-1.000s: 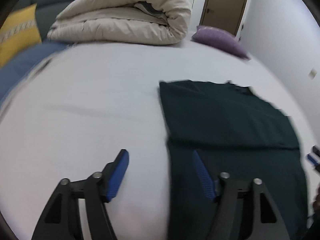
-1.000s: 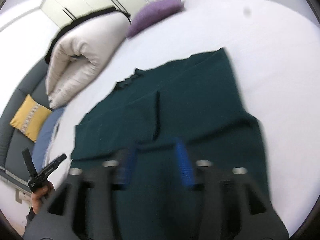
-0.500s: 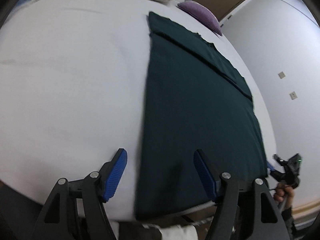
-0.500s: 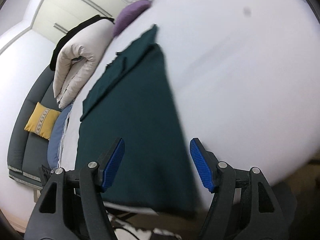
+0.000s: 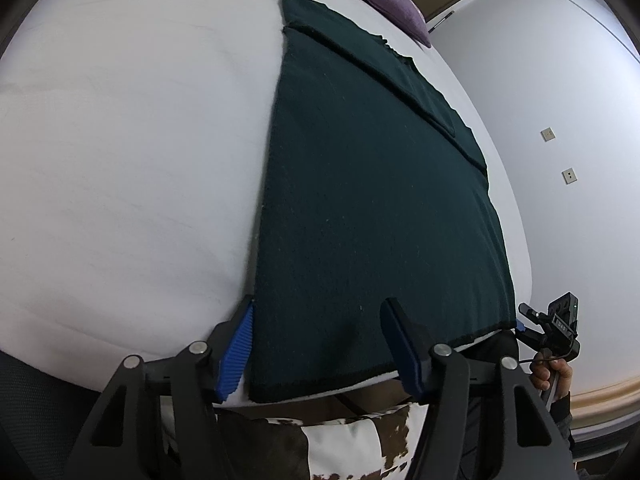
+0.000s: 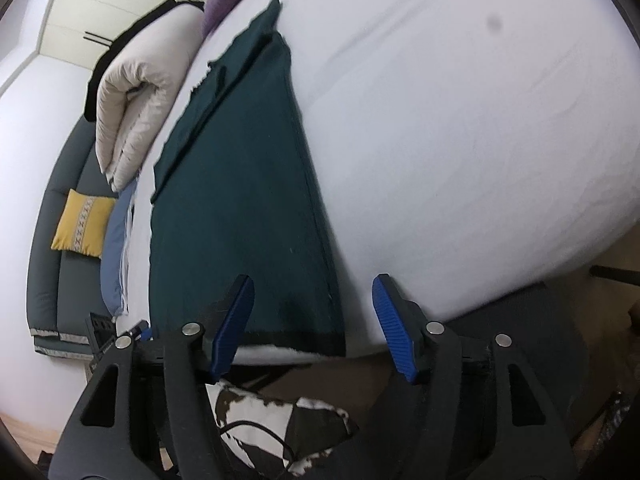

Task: Fold small clothes

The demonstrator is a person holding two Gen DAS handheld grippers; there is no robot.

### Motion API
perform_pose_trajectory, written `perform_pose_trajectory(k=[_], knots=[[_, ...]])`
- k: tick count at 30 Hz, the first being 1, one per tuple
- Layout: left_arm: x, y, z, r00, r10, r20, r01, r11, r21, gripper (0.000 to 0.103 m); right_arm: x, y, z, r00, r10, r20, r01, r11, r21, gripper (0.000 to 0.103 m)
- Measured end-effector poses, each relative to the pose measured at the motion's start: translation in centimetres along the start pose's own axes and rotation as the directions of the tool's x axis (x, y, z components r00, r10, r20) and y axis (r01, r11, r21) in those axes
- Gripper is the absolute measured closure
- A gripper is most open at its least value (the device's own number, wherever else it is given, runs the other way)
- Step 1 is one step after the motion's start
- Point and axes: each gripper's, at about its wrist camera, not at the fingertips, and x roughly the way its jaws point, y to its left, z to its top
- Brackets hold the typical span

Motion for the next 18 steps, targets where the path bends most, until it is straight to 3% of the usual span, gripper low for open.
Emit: perform_pose_trajectory(k=[4,8,12,18], knots=[[0.3,0.0,0.2,0.999,0.032,-0.014,-0.031,0.999,0.008,0.063,0.3,0.4,-0.3,0.999,-0.013,-0.037,0.012,0.999,-0.030,0.046],[0.2,1.2,0.0,0.999,0.040,-0.019,-0.041,0.999,-0.030,0.095,1.1,0.7,0.3,0.997,-0.029,-0.067,0.028,0.999,-0.025,0.061],[-0.6,1.8,-1.0,1.000,0.012,-0.012,-0.012,0.999,-0.044,0.096,1.2,0.3,0.1,0.997,-0.027,-0.078,0.026,1.000,-0.016,0.094],[-2.0,1.7,-1.0,0.999,-0.045,0.019,0.046,0.996,-0.077,0.097,0.1,0.8,-0.4,0.999,0.001,-0.039,-0.002,1.000,-0.027,0.096]])
